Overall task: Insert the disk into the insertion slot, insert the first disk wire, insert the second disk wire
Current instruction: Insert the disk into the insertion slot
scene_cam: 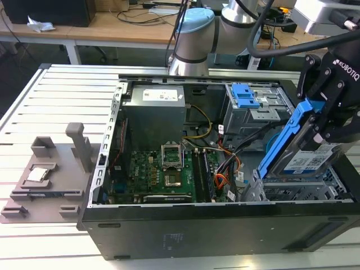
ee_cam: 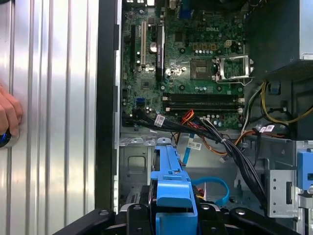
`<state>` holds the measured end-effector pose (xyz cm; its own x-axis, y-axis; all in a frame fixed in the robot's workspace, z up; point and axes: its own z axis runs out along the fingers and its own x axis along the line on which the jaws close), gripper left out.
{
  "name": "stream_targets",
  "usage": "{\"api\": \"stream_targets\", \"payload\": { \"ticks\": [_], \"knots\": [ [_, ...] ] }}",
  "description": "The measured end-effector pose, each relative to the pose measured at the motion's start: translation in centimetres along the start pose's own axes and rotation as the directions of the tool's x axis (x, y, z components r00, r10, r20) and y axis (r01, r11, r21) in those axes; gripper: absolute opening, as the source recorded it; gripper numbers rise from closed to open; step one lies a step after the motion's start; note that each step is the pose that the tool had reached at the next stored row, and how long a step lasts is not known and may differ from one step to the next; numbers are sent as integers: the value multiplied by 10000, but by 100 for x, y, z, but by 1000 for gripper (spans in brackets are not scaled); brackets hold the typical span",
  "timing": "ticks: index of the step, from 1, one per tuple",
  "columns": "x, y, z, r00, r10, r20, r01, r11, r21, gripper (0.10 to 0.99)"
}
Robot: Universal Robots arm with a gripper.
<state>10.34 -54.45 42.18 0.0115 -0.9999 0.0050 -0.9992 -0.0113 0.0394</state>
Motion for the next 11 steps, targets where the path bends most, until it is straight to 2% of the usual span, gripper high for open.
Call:
{"api": "stream_targets", "payload": {
  "ticks": [2,8,11],
  "knots": [
    [3,-2,33,10000,-1,-1,1,10000,3,365],
    [7,-3,64,10000,-1,-13,1,10000,1,365],
    [8,-5,124,10000,-1,-14,1,10000,0,365]
  ]
}}
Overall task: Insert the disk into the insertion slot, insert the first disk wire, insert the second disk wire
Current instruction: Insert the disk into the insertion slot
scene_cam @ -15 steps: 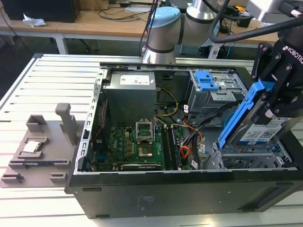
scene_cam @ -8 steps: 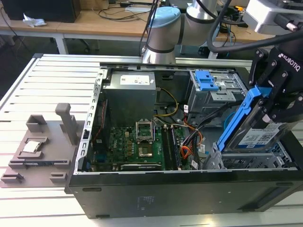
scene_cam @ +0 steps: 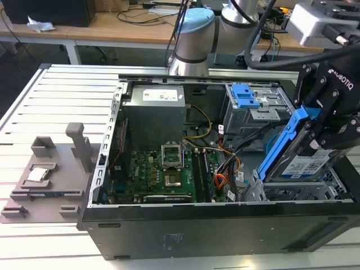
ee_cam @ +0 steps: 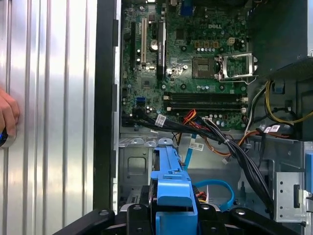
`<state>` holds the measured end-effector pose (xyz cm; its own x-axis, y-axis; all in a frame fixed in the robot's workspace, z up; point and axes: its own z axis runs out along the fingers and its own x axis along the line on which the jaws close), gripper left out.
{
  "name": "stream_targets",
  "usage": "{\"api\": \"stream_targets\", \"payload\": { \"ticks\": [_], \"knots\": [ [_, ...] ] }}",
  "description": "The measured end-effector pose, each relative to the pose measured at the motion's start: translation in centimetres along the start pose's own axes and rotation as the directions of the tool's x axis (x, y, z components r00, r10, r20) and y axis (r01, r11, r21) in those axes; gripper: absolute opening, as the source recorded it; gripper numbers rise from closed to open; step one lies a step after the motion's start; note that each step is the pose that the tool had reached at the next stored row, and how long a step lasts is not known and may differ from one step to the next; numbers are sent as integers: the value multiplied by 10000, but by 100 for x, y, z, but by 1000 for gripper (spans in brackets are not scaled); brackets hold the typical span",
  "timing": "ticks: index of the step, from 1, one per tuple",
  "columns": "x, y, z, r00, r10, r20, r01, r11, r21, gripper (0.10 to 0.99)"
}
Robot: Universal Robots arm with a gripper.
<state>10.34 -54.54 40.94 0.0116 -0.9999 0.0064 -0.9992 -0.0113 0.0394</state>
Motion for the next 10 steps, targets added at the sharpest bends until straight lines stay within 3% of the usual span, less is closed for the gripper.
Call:
{"api": "stream_targets", "payload": {
  "ticks": [10],
  "knots": [
    [-1,-5,118,10000,0,1,0,10000,1,365]
  ]
}}
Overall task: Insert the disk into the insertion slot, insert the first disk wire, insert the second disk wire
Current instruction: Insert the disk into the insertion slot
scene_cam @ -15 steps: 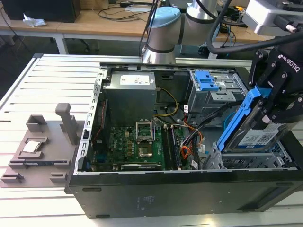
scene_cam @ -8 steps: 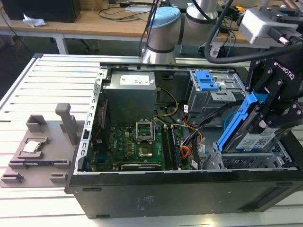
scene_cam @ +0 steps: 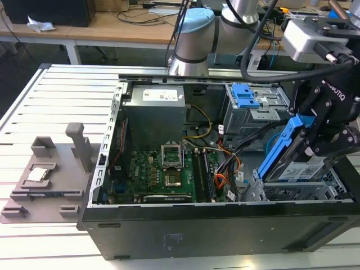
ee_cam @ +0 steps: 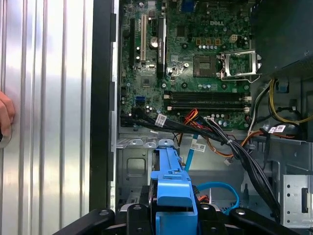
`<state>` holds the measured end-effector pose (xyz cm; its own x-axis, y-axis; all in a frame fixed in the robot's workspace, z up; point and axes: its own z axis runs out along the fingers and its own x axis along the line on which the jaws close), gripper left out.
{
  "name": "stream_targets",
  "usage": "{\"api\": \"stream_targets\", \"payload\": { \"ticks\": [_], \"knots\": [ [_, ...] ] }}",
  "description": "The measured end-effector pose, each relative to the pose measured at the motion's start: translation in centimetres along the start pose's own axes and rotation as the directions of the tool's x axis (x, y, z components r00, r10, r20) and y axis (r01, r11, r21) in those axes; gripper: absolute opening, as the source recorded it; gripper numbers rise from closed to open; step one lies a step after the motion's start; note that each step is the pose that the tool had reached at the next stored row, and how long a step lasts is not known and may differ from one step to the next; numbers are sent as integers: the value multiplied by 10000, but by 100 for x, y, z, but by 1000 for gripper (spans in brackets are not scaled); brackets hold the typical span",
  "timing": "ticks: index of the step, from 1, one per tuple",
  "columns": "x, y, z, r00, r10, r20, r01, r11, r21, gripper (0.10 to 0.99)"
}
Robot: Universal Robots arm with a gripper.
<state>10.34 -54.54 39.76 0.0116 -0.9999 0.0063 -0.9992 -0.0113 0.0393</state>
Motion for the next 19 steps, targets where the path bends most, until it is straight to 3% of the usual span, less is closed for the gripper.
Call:
{"api": "stream_targets", "payload": {
  "ticks": [11,19],
  "knots": [
    [-1,-5,138,10000,0,-1,0,10000,0,365],
    [-1,-6,145,10000,0,-3,0,10000,-1,376]
  ]
}}
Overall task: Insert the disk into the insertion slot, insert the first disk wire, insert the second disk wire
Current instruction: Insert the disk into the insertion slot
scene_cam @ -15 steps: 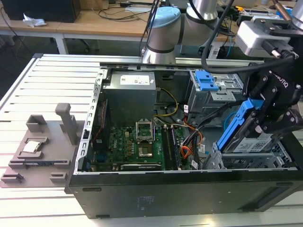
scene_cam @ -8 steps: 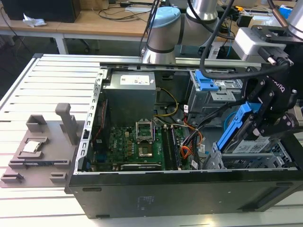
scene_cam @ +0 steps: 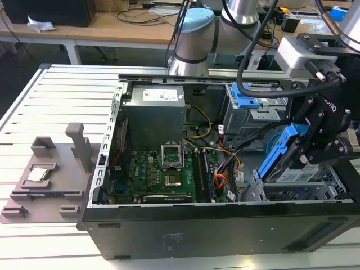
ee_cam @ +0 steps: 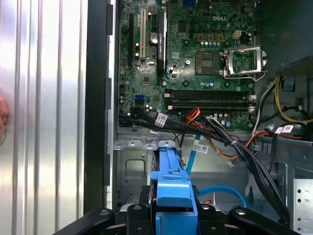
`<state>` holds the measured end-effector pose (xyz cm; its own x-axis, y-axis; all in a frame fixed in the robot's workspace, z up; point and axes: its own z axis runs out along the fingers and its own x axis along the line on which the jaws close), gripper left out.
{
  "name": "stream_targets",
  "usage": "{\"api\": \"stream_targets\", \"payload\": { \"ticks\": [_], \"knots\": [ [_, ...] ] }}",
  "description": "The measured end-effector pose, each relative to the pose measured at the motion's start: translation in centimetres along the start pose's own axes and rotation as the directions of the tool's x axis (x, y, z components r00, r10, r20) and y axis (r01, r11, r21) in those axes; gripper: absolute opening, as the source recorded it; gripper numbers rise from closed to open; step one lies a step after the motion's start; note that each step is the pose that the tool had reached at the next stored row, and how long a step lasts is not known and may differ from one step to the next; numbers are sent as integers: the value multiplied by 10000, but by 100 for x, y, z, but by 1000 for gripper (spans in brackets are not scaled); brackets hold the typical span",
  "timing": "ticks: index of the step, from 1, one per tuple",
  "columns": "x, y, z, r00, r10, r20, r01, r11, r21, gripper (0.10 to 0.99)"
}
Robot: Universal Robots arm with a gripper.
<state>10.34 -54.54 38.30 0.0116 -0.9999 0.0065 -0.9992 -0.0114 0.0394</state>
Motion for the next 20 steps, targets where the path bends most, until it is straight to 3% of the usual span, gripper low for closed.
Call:
{"api": "stream_targets", "payload": {
  "ticks": [1,2,5,6,8,9,10,11,17,20],
  "knots": [
    [0,0,-1,10000,0,-1,0,10000,0,376],
    [0,0,0,10000,1,-1,-1,10000,0,439],
    [0,0,0,10000,0,-1,0,10000,1,439],
    [0,0,0,10000,1,-1,-1,10000,0,424],
    [0,0,0,10000,0,-1,0,10000,0,298],
    [0,0,0,10000,0,-2,0,10000,0,176],
    [0,0,0,10000,1,-2,-1,10000,0,176],
    [0,0,0,10000,0,-2,0,10000,0,118],
    [0,0,0,10000,1,-4,-1,10000,0,106],
    [-1,-59,-2,10000,1,-2,-1,10000,-9,106]
  ]
}}
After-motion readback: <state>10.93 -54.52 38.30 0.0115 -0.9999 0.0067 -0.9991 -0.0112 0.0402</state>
